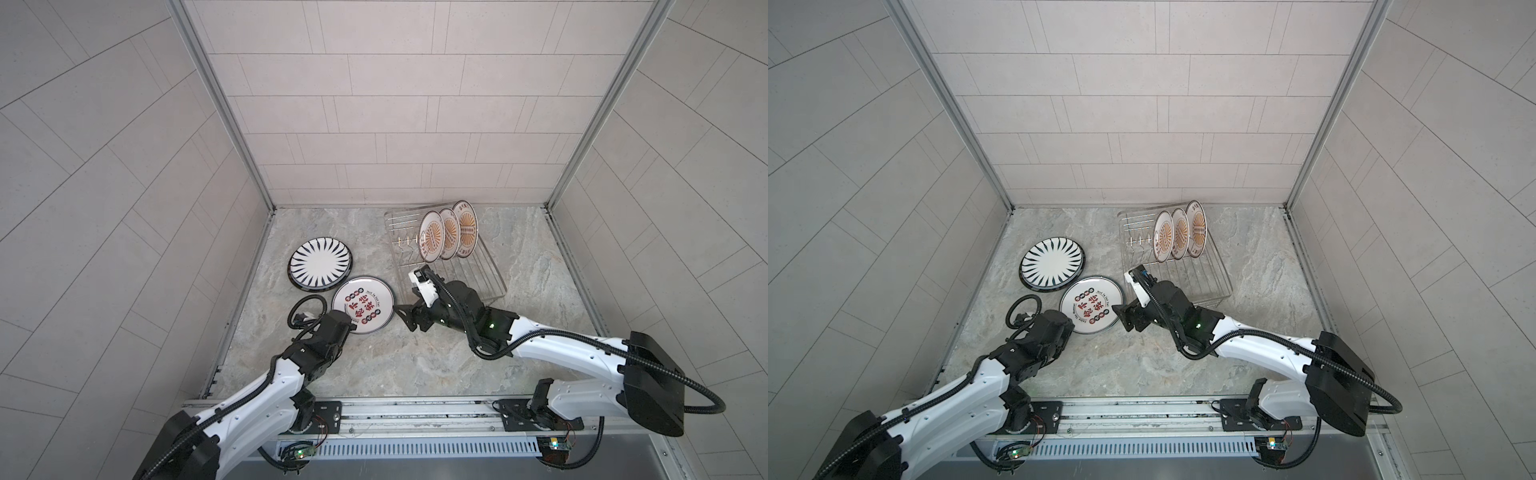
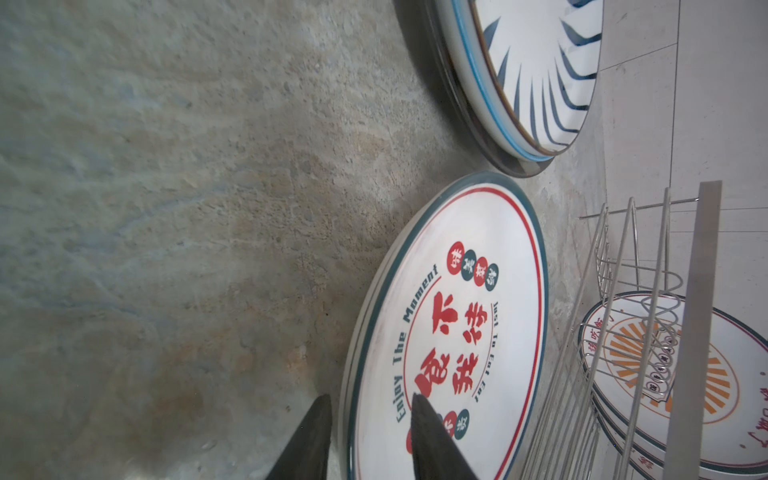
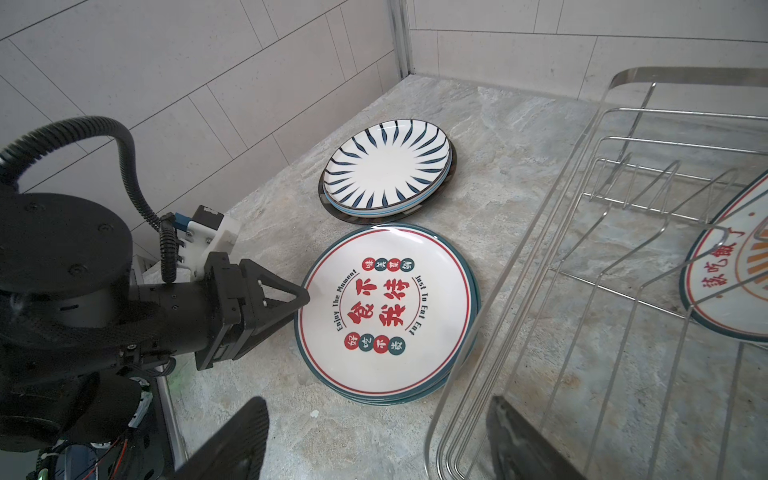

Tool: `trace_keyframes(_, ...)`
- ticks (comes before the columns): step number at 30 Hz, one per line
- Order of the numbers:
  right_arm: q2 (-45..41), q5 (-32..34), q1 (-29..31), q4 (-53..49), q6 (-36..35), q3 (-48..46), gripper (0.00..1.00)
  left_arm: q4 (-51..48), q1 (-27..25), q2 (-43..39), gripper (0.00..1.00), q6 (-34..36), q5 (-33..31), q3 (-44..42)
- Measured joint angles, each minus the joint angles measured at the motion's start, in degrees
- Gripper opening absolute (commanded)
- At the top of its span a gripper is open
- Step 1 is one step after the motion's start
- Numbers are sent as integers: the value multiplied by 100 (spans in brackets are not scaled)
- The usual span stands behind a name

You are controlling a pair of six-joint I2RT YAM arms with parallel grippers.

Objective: Unload the plates from the dish rack
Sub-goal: 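Open the left gripper, leaving the plate stacked flat on the table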

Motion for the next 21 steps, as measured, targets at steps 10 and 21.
trace_keyframes(10,-404,350,17,31,4,-181,85,11,0,-413,39,271,-140,0)
trace_keyframes(21,-1827,1617,-24,17,173,-879,99,214,0,-634,57,938,-122,2)
